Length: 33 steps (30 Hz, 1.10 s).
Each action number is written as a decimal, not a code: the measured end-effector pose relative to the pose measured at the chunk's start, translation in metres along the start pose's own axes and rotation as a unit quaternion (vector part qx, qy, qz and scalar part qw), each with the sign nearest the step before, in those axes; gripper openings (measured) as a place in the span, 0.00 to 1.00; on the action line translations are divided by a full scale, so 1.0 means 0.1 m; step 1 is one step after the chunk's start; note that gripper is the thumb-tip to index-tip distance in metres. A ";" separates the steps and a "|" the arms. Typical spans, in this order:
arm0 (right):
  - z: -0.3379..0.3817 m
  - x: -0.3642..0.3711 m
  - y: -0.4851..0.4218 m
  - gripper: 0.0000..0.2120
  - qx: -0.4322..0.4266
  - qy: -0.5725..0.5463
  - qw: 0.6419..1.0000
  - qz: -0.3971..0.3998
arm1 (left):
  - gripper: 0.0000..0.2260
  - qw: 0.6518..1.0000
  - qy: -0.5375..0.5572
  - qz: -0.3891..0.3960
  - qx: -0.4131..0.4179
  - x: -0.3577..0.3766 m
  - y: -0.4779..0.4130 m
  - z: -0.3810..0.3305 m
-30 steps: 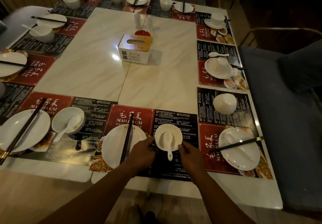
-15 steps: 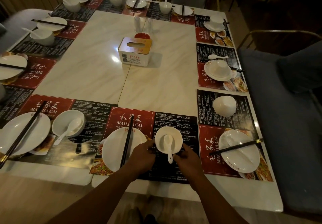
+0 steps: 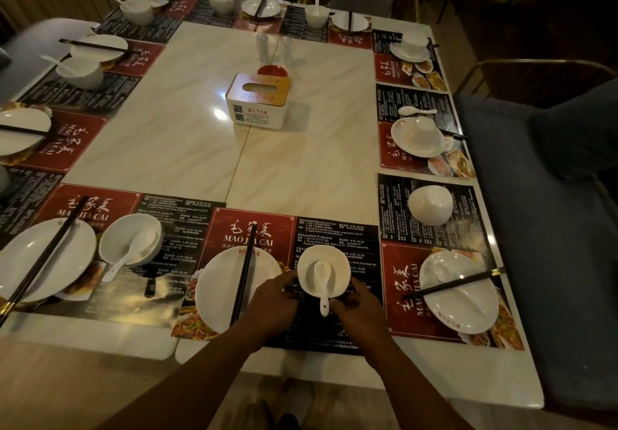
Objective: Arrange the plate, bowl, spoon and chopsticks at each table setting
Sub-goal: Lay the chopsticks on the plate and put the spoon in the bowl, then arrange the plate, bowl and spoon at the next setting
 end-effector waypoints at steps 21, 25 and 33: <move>-0.38 -1.33 0.59 0.06 -0.021 0.268 0.963 -0.021 | 0.17 0.962 -0.067 -0.131 0.231 0.49 -0.05 -0.91; -0.35 -1.90 0.52 0.07 -0.025 0.304 0.952 -0.037 | 0.15 0.969 -0.079 -0.070 0.225 0.84 -0.11 -1.04; -0.07 -2.90 -0.32 0.06 -0.087 0.294 0.951 -0.045 | 0.05 0.968 -0.172 -0.039 0.178 1.53 -0.56 -1.21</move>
Point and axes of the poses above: each hand's wrist, its own y-axis away from the middle knuckle, its own x-axis out of the palm, z = x × y, the point moved 4 cm from there along -y, towards the middle knuckle, and after that the axes turned 2 degrees about x, right-handed, at the moved point
